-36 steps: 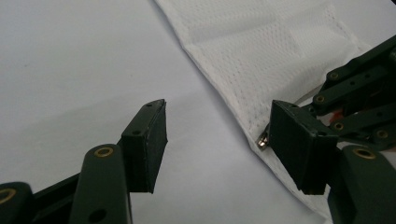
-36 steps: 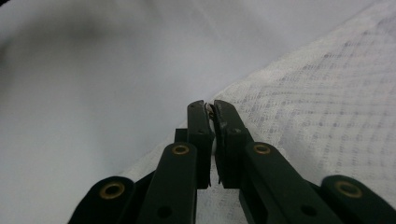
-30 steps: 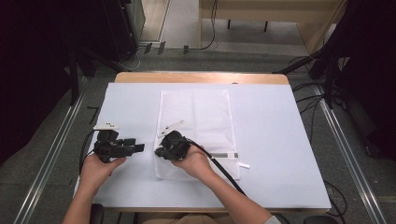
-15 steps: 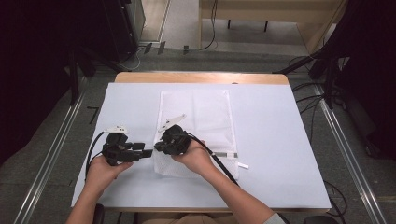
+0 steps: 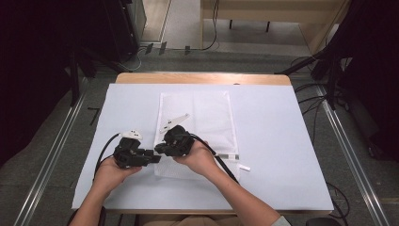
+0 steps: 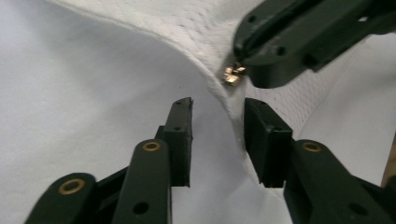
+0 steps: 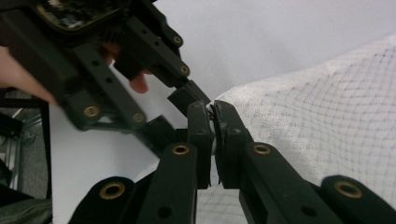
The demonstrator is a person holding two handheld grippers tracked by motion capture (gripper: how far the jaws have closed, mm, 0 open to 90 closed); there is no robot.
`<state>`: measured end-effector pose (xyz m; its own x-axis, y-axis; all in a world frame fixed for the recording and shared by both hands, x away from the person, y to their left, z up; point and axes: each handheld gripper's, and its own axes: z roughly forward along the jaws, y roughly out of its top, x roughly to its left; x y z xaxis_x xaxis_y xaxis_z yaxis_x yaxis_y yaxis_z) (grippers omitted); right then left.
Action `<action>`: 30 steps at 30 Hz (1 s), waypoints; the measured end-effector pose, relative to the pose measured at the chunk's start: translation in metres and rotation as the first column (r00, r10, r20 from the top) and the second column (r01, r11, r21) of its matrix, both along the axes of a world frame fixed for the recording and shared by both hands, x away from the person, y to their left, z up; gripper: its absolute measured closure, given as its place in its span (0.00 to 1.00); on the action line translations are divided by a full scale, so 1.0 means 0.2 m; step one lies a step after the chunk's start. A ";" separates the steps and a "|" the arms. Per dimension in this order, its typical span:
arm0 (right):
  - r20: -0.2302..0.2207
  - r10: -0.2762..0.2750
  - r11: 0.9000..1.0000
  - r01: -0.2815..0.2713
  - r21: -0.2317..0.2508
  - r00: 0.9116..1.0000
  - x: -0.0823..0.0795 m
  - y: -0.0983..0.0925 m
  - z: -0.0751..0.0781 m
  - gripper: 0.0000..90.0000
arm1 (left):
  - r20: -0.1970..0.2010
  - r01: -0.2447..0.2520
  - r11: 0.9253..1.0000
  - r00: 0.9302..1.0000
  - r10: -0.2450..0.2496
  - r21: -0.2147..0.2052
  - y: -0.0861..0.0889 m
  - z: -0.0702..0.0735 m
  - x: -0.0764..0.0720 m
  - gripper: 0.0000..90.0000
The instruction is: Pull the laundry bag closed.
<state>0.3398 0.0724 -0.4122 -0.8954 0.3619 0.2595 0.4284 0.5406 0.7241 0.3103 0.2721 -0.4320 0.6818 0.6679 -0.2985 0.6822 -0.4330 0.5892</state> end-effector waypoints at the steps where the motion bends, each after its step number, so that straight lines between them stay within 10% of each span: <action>1: 0.000 0.009 1.000 -0.009 0.000 1.000 0.00 0.00 0.00 0.97 | 0.004 0.004 1.000 1.000 -0.004 -0.002 0.00 0.00 0.00 0.76; 30: -0.050 0.061 0.998 -0.062 -0.015 0.997 0.02 -0.01 -0.05 0.98 | -0.073 0.042 0.999 0.996 -0.042 0.002 0.00 0.00 0.01 0.99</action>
